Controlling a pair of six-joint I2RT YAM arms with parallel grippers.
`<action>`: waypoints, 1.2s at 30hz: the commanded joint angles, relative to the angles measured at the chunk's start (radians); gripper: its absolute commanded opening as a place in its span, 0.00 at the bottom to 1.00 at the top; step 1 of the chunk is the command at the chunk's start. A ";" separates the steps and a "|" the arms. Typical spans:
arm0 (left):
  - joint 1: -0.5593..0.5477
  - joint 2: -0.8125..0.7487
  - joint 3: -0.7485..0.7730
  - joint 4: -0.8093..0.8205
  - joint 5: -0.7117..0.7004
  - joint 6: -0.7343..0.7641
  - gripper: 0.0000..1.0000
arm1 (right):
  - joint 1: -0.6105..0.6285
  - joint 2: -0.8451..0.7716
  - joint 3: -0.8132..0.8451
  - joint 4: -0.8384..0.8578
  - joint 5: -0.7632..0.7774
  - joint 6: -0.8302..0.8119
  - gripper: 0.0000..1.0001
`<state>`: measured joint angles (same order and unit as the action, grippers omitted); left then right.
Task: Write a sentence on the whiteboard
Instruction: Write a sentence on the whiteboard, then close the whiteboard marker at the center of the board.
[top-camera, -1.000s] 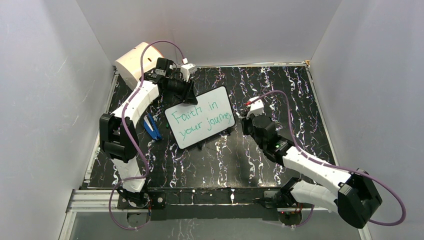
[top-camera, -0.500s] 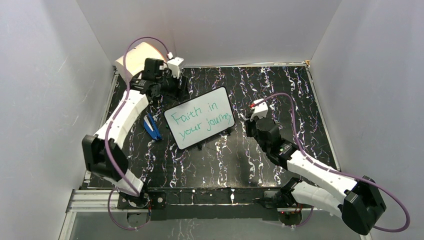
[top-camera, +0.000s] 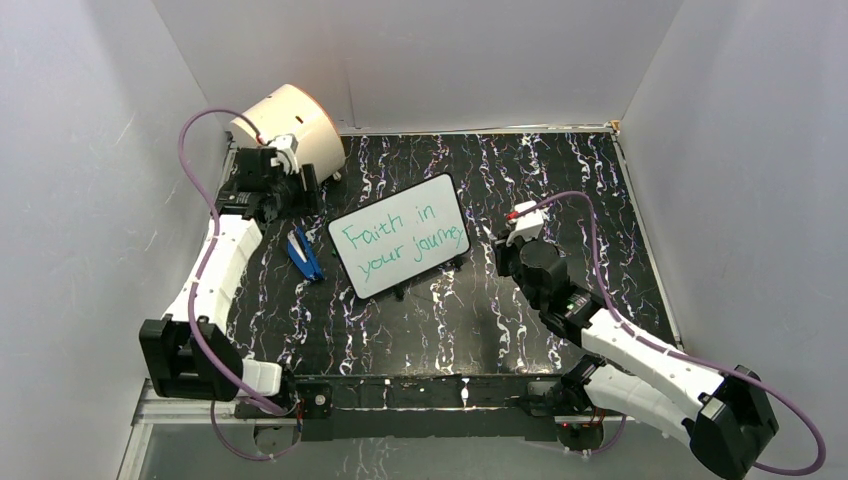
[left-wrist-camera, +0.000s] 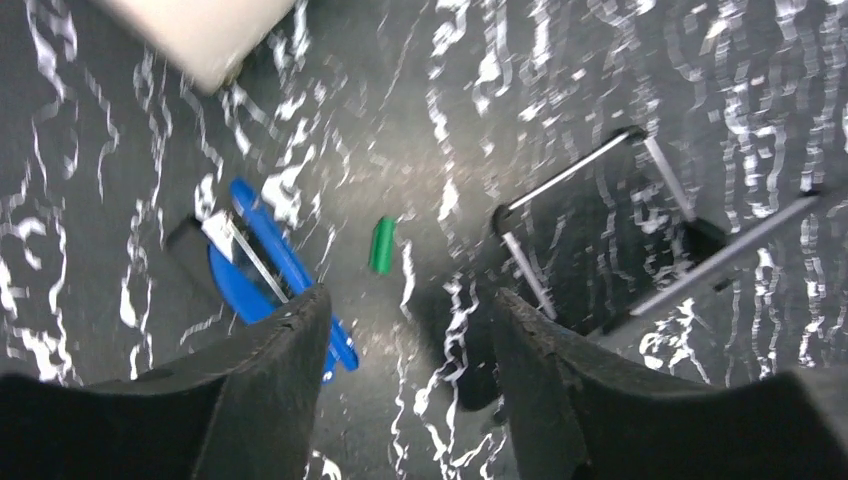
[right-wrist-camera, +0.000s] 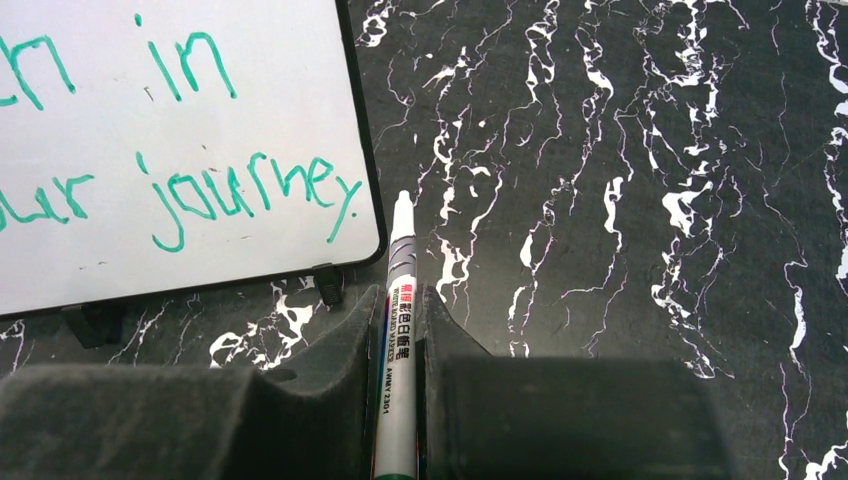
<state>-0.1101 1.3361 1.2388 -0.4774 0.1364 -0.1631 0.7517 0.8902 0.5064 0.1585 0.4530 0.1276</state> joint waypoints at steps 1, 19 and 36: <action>0.042 0.017 -0.056 -0.027 0.009 -0.049 0.53 | -0.006 -0.031 0.000 0.056 0.008 -0.009 0.00; 0.036 0.302 -0.111 0.024 0.050 -0.045 0.29 | -0.008 -0.050 -0.004 0.051 0.007 -0.013 0.00; -0.031 0.434 -0.066 0.047 -0.022 -0.046 0.33 | -0.008 -0.024 -0.002 0.060 -0.003 -0.011 0.00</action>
<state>-0.1223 1.7657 1.1305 -0.4255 0.1440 -0.2096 0.7471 0.8665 0.4946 0.1589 0.4454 0.1246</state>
